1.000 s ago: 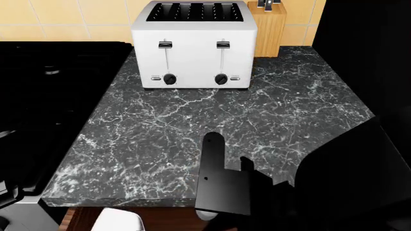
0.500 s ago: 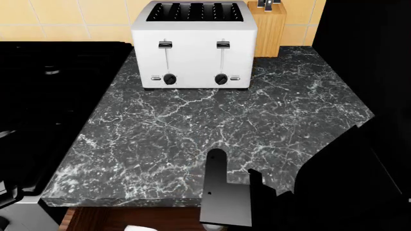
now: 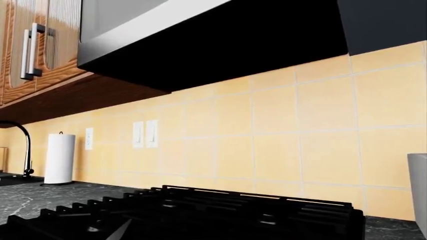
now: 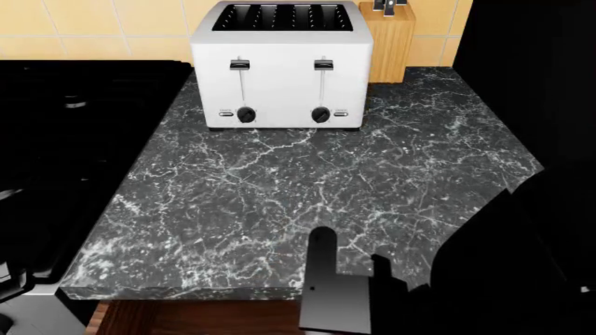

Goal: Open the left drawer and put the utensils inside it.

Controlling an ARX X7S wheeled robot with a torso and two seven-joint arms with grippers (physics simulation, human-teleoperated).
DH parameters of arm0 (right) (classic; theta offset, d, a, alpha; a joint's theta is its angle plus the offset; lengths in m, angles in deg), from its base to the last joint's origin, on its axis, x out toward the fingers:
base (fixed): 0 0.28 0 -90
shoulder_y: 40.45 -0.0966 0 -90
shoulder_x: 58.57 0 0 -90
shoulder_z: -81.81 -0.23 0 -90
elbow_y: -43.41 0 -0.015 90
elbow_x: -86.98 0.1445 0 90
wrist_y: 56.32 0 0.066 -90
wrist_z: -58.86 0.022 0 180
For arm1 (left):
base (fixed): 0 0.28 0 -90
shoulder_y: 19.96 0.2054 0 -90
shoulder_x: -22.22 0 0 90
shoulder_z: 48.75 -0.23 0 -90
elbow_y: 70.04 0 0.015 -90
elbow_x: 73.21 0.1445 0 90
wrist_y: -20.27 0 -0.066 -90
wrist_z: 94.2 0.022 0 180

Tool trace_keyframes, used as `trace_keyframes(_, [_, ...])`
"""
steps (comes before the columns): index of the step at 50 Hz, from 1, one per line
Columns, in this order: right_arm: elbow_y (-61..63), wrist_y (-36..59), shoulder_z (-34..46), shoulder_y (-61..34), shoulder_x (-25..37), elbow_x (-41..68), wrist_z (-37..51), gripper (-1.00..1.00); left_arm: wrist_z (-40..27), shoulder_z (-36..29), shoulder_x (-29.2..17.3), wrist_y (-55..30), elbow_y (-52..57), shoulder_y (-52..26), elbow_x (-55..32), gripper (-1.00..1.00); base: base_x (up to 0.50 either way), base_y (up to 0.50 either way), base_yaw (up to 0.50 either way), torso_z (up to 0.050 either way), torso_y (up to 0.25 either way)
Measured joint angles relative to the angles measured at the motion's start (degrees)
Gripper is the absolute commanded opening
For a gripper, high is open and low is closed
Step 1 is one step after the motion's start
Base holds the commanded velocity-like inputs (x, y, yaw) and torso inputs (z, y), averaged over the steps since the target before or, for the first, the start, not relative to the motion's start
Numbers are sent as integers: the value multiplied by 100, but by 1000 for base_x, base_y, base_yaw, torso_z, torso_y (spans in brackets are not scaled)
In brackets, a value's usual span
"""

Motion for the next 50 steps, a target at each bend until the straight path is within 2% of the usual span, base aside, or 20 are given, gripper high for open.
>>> trace_keyframes(11, [-10,35,77,0,17,9,62,-100,-6,-1,-7,12,-7,4,-6,100,0,0,0,0,0])
trace_keyframes(12, [-11,38,82,0,18,1,68,100,-6,-1,-8,13,-8,5,-7,100,0,0,0,0,0])
trace_keyframes(50, [167,-74,65,-107,6,-38,300,100,-40,3,-38,24,0,26,-16,100,0,0,0,0,0])
